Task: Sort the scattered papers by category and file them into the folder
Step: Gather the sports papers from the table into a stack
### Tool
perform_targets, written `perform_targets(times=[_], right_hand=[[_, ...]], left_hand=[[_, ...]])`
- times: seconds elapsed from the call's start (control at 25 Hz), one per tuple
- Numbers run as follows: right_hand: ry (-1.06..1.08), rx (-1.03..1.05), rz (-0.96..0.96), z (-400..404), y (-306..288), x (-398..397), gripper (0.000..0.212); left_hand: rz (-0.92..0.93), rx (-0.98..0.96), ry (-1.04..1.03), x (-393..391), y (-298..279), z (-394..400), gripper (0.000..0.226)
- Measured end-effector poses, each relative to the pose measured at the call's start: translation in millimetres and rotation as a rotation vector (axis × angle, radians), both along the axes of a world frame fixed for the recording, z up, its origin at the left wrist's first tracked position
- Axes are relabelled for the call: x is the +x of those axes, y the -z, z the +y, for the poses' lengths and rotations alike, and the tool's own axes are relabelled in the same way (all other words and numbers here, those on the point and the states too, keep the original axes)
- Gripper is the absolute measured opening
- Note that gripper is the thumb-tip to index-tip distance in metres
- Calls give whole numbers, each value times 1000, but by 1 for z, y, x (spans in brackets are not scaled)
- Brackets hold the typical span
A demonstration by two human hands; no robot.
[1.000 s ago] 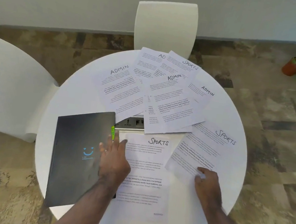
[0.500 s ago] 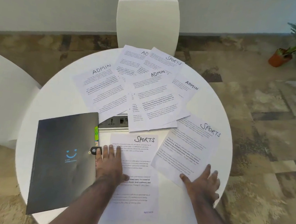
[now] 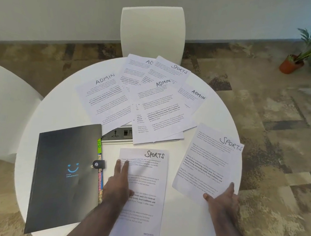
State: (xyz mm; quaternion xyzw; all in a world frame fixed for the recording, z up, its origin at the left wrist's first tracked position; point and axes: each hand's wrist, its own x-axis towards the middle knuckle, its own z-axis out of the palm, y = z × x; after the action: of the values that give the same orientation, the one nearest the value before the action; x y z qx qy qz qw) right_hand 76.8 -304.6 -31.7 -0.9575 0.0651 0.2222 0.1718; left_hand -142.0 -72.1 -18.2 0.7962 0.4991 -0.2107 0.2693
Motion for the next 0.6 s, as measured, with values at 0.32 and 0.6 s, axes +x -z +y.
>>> perform_targets(times=[0.32, 0.6], right_hand=[[233, 298, 34, -30, 10, 11, 58], [518, 815, 237, -72, -12, 19, 26]], left_hand=[[-385, -126, -177, -6, -7, 1, 88], [-638, -425, -555, -11, -13, 12, 41]])
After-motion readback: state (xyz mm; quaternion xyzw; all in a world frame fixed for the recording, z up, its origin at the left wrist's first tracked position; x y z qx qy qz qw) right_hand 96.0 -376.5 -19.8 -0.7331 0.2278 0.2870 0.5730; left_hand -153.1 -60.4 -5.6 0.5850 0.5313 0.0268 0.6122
